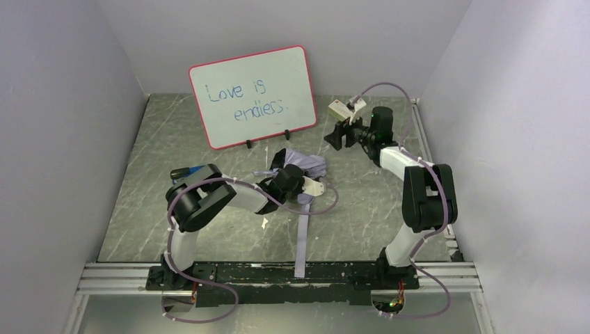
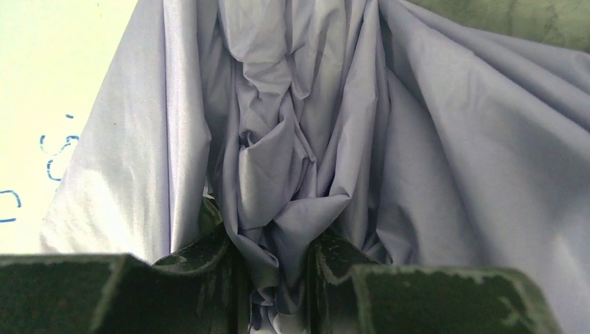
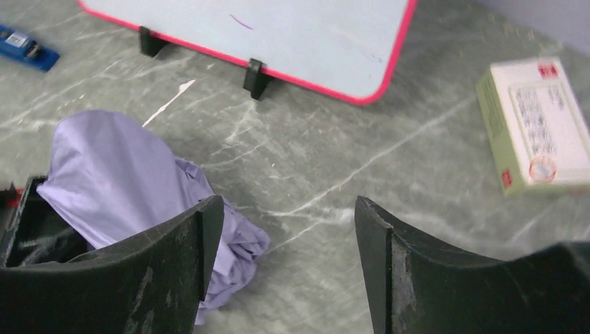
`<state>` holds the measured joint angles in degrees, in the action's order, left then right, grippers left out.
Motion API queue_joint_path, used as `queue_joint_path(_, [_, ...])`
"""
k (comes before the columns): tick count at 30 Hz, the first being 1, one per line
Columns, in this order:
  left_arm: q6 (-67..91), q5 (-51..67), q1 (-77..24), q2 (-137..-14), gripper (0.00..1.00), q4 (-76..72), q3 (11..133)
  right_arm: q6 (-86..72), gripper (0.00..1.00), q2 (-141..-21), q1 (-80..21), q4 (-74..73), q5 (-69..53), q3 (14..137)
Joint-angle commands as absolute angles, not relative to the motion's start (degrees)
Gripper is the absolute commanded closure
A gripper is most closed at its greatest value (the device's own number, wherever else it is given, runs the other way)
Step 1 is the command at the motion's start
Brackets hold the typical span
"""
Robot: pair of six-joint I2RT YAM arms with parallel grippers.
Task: Put away the umbrella
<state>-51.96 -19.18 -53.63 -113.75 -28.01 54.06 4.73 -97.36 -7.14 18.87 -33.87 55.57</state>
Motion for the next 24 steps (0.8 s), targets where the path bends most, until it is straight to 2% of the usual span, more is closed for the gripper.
queue_joint_path(1, [-53.93,-19.53,-56.42,-118.34,0.95,-26.48,51.56,21.65,0.26,-101.57,-3.41,7.8,-58.38,63.81])
queue_joint_path(7, [-56.84,-22.2,-58.12,-119.74,0.95,-28.98,50.96,51.65,0.25,-110.06,-3.56,-30.49,-63.3,82.13])
queue_joint_path(11, [-57.56,-22.34,-58.5,-120.39,0.95,-29.6,51.18,60.68,0.22,-116.72,-4.99,-47.03,-60.52,91.99])
queue_joint_path(24, [-60.16,-23.3,-60.19,-121.42,0.95,-32.37,50.17,60.38,0.19,-119.52,-13.23,-44.11,-53.54,93.48])
